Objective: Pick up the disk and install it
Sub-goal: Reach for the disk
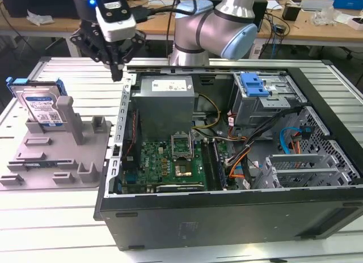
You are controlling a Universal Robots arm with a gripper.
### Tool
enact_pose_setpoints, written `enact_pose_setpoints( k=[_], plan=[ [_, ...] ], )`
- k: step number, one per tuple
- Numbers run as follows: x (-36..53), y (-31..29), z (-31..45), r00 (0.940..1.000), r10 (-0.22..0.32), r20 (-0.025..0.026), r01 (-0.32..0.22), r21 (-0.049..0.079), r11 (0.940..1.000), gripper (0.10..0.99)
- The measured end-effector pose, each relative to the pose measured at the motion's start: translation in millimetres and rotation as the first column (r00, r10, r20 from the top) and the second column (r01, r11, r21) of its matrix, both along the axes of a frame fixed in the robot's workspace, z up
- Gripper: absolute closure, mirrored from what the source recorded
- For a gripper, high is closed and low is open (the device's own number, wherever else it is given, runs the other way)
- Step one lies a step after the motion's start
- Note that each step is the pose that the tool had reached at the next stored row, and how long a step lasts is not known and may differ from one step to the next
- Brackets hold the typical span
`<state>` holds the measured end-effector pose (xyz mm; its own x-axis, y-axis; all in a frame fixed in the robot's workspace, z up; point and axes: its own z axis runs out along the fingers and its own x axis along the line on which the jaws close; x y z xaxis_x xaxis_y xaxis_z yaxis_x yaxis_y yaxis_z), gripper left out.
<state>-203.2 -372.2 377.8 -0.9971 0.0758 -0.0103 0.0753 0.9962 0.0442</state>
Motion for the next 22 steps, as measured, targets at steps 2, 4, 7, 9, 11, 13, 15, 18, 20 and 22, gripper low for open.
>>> enact_pose_setpoints(
  k=[2,4,7,9,11,13,15,18,20,22],
  plan=[
    [-13.9,6.7,-2.3,1.0,0.0,-0.0029,0.0,0.0,1.0,0.98],
    [-23.4,10.9,-3.4,1.0,0.0,-0.0034,0.0,0.0,1.0,0.98],
    [-36.4,15.8,-4.7,1.0,0.0,-0.0033,0.0,0.0,1.0,0.98],
    [-44.4,19.2,-5.5,1.0,0.0,-0.0033,0.0,0.0,1.0,0.98],
    [-57.0,25.6,-7.2,1.0,0.0,-0.0031,0.0,0.0,1.0,0.98],
    [-64.9,30.2,-8.1,1.0,0.0,-0.0033,0.0,0.0,1.0,0.98],
    [-73.2,34.9,-9.1,1.0,0.0,-0.0033,0.0,0.0,1.0,0.98],
    [-87.1,42.8,-10.8,1.0,0.0,-0.0033,0.0,0.0,1.0,0.98],
    [-97.0,48.5,-12.0,1.0,0.0,-0.0033,0.0,0.0,1.0,0.98],
    [-106.0,53.4,-13.1,1.0,0.0,-0.0033,0.0,0.0,1.0,0.98]
  ],
)
